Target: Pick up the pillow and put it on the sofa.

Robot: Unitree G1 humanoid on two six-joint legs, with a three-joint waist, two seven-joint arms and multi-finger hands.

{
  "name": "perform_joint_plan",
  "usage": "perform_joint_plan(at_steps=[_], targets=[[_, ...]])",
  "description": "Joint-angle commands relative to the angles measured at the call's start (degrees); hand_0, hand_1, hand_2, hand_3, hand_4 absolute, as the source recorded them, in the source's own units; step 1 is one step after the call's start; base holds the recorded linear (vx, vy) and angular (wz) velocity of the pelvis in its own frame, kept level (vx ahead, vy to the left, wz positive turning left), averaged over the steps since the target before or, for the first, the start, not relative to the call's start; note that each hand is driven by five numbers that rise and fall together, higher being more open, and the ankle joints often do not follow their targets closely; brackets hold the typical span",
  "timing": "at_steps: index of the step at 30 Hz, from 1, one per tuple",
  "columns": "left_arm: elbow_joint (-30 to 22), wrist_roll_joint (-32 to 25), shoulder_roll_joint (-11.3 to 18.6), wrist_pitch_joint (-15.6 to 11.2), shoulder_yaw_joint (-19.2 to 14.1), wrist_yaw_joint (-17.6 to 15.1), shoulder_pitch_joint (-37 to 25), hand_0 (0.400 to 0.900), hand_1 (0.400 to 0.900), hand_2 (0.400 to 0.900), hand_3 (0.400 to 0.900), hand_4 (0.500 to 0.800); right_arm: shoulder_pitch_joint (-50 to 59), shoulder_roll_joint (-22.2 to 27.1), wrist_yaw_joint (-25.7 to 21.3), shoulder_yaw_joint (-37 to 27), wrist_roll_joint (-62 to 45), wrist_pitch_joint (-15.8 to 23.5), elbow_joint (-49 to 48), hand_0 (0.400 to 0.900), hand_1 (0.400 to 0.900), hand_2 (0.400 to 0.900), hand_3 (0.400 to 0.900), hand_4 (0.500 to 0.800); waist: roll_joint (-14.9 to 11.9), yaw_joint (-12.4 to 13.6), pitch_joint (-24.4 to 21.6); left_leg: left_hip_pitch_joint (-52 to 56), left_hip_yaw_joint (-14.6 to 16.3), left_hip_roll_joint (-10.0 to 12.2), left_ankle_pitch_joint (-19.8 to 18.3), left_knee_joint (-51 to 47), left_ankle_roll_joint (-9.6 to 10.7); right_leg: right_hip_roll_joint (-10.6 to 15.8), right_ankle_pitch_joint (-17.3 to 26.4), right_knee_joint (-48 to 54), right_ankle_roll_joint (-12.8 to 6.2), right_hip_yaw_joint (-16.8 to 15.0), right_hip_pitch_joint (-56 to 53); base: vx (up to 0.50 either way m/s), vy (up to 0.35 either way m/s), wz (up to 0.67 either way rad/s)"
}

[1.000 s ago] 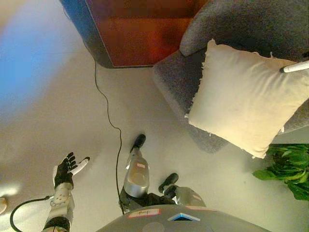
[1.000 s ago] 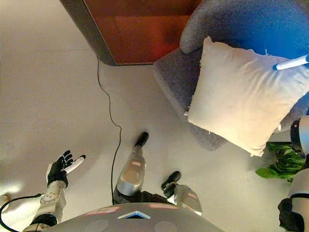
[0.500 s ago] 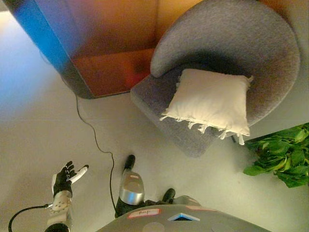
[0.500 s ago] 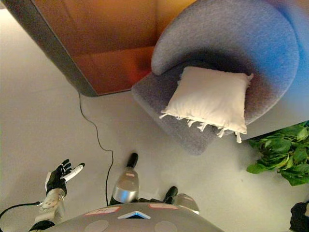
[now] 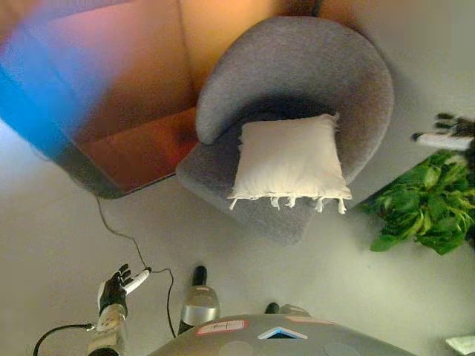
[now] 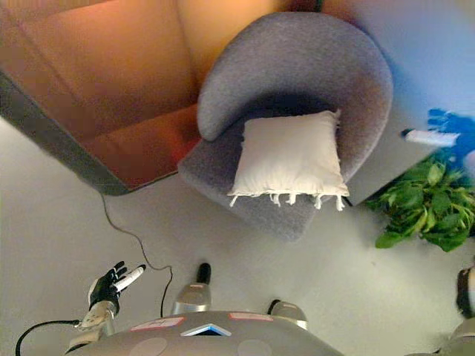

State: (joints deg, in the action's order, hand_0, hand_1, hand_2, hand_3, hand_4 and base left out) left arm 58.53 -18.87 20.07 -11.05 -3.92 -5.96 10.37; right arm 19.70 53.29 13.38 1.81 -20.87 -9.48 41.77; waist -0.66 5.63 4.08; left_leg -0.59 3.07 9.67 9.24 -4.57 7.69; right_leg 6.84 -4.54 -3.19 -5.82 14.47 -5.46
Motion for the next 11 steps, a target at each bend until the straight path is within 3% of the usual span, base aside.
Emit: perform_joint_plan(at_steps=[1, 11], targets=[[0.17, -1.04, 1.58, -2.48, 0.22, -3.19, -5.88, 0.900, 0.900, 0.900, 0.900, 0.800, -0.29, -2.65, -4.30, -3.29, -1.62, 6.38, -6.37, 0.900, 0.900, 0.900, 0.900, 0.800, -3.15, -1.74, -1.22, 5.83, 0.80, 0.21, -7.80, 2.68, 0.56, 0.94, 5.63, 6.07, -0.71, -2.10, -1.30, -0.04, 0.069, -0.33], [0.81, 1.38, -0.43, -2.21, 3.07, -3.81, -8.89, 0.900, 0.900, 0.900, 0.900, 0.800, -10.52, -17.36, -2.51, -3.18, -4.22, 4.78, -4.55, 0.900, 0.900, 0.900, 0.900, 0.800, -2.34, -4.67, -2.14, 8.13, 3.97, -1.31, -9.70, 1.19, -0.81, 1.26, 7.50, 8.19, -1.94, -4.81, -0.63, -0.01, 0.057, -0.26]])
